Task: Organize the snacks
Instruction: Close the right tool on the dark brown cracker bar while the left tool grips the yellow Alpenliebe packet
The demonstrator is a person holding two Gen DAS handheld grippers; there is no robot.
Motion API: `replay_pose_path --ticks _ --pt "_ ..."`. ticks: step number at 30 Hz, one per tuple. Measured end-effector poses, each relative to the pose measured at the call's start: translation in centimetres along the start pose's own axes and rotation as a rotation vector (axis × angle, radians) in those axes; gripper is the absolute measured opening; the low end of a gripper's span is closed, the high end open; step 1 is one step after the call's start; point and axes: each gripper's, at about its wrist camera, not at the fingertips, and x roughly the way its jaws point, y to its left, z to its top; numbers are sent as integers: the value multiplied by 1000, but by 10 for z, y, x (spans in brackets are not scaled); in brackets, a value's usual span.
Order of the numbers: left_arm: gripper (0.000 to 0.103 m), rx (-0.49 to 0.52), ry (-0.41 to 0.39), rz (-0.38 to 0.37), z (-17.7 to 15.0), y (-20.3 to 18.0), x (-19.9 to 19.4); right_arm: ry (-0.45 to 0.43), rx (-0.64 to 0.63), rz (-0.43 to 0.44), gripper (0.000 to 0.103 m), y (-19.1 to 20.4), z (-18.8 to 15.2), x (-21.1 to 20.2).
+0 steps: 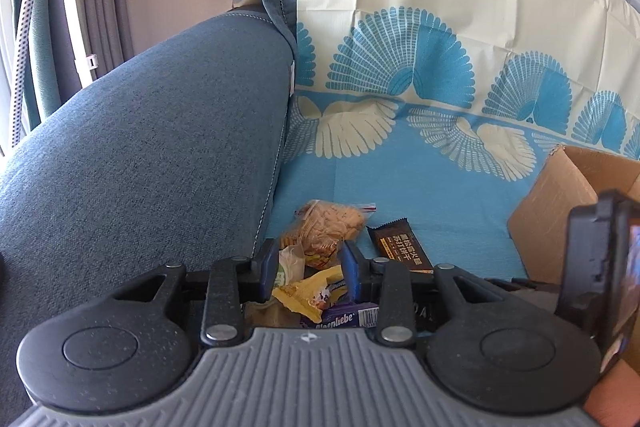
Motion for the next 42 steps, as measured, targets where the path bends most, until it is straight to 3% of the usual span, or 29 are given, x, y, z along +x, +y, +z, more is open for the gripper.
replay_pose_path --ticks 2,7,11,14,17,19,21,24,30,34,39,42 --pt "39 -1 -3 -15 1 0 6 -5 -13 -6 58 0 -1 5" --pt "58 36 2 -63 2 -10 19 -9 -72 -21 55 6 -3 6" --pt "59 84 41 -50 -3 -20 33 -11 -110 -38 41 6 -4 5" --pt "59 108 89 -53 -7 -22 44 -12 -127 -51 41 5 -5 1" --pt "55 141 138 -33 -13 -24 50 4 -150 -83 41 6 -9 -5" --pt "38 147 166 -22 -16 -22 52 21 -151 -76 41 5 -12 -12" --pt "29 146 203 -22 -20 -19 52 40 -148 -61 41 3 -16 -20" --pt "23 125 246 -51 -26 -14 46 94 -144 -36 41 0 -25 -34" --pt "20 -28 285 -144 -33 2 17 90 -198 -5 41 13 -47 -81" --pt "20 -173 361 -217 -47 7 -4 110 -189 28 41 14 -62 -110" --pt "20 -177 482 -254 -65 -3 -9 164 -196 21 41 10 -80 -128" --pt "22 -147 475 -233 -68 -8 -14 216 -216 29 41 7 -89 -129"
